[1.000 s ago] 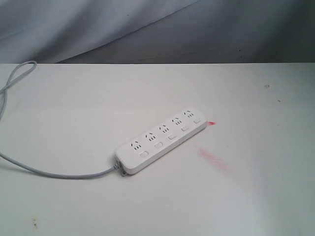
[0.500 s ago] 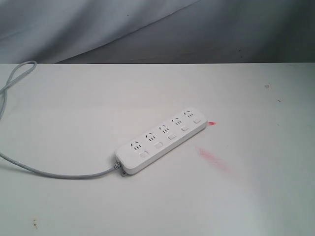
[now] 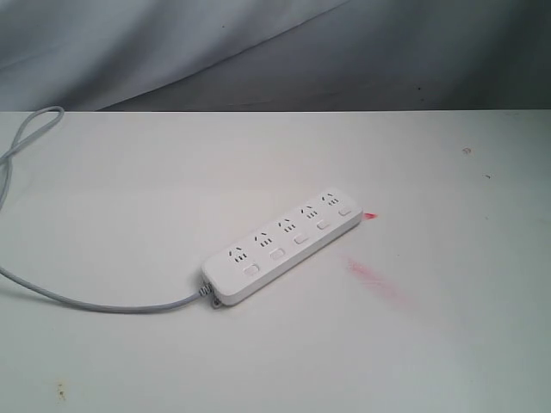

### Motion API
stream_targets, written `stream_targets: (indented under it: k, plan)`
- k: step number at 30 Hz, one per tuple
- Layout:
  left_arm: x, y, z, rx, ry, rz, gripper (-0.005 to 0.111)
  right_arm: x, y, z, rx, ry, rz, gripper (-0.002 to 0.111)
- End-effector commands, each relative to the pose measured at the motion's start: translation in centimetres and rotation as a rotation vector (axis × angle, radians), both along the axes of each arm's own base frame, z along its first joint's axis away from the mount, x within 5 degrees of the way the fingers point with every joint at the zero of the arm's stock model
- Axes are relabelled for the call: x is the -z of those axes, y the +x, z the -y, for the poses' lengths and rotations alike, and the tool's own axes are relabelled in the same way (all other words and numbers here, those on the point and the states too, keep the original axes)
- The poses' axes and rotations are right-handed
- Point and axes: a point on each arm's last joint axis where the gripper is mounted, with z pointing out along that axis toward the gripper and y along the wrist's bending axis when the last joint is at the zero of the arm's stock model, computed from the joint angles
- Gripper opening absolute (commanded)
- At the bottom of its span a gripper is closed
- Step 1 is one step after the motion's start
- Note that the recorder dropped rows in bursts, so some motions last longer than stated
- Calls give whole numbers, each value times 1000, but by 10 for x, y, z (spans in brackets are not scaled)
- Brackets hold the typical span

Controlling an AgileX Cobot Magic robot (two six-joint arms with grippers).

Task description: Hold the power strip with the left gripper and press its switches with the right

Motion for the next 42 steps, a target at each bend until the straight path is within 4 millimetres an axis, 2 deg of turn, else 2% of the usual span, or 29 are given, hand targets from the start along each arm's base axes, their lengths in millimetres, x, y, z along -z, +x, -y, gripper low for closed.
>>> stream_targets:
  k: [1,7,14,18,21,26,38,42]
  plan:
    - [-22,4,4,16,-29,29,0,-5,28,-13,-41,-108,-115,0]
    - [-50,14,16,93,104,-82,0,-8,71,-30,-57,-170,-204,0]
    - [-62,56,38,137,256,-209,0,-7,117,-48,-97,-280,-267,0]
    - [-51,88,51,147,319,-271,0,-7,136,-55,-103,-297,-284,0]
    - [-35,112,62,156,362,-336,0,-5,150,-60,-105,-303,-303,0]
    - [-10,140,74,165,395,-426,0,4,172,-68,-115,-333,-337,0]
    - [13,182,92,185,470,-481,0,56,227,-90,-175,-445,-488,0]
    - [30,199,101,229,547,-550,0,73,246,-98,-196,-470,-537,0]
